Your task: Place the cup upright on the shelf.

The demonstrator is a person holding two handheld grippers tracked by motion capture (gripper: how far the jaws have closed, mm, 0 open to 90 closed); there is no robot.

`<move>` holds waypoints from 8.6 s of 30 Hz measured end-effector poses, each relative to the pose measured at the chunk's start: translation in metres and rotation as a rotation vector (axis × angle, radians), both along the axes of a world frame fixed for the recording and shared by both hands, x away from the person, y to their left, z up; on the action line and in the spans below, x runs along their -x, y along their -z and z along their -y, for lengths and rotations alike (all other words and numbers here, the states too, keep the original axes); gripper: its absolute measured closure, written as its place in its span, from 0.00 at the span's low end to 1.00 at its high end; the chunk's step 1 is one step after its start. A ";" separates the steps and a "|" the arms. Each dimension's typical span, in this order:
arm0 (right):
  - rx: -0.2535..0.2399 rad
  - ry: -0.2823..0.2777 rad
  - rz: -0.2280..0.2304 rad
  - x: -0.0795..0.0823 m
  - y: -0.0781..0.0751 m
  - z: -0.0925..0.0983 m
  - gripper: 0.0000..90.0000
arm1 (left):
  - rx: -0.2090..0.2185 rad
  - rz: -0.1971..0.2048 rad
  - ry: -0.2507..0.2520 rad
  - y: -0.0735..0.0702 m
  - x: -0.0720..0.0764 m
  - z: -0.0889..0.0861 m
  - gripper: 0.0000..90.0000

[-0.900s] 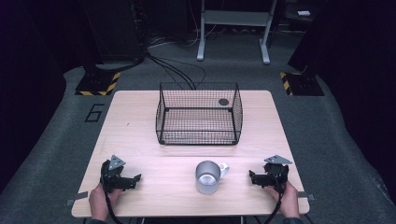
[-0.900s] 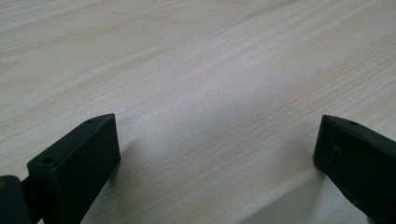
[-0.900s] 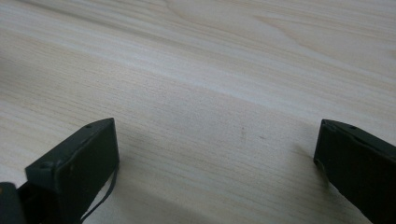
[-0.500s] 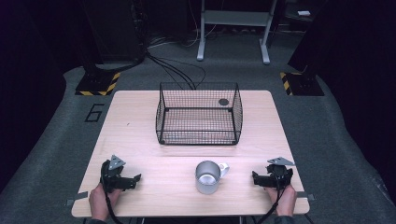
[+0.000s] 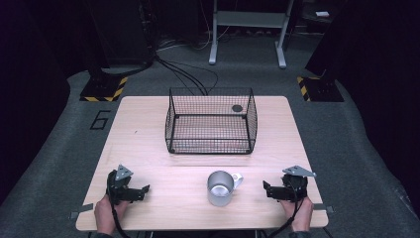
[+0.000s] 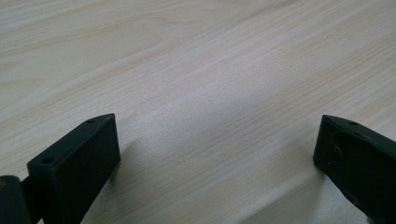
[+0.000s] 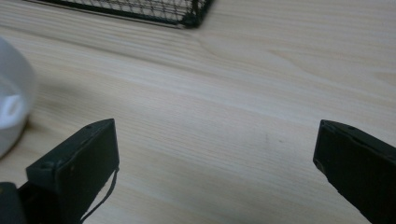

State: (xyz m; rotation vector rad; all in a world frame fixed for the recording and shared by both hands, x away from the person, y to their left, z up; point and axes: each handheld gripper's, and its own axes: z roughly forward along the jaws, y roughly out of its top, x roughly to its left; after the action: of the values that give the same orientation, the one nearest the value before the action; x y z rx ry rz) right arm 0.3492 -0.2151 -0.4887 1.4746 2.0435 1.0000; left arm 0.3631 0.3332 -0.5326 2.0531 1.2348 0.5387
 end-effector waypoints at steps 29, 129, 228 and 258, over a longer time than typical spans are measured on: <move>-0.077 -0.290 0.062 0.017 -0.053 -0.068 0.00 | -0.005 0.002 0.003 0.000 0.000 0.000 0.01; 0.043 -0.521 0.075 -0.023 -0.073 -0.144 0.07 | 0.000 0.000 0.000 0.000 0.000 0.000 0.00; 0.079 -0.420 0.085 -0.183 -0.168 -0.163 0.07 | 0.000 0.001 0.000 0.000 0.000 0.000 0.01; 0.074 -0.353 -0.020 -0.226 -0.134 -0.179 0.07 | 0.001 0.000 -0.001 0.000 0.000 0.000 0.00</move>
State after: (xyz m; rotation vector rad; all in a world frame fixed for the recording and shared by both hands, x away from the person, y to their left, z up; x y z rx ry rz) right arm 0.5747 -0.0356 -0.3548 1.1126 2.3809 1.0280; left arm 0.3631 0.3331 -0.5326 2.0515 1.2356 0.5384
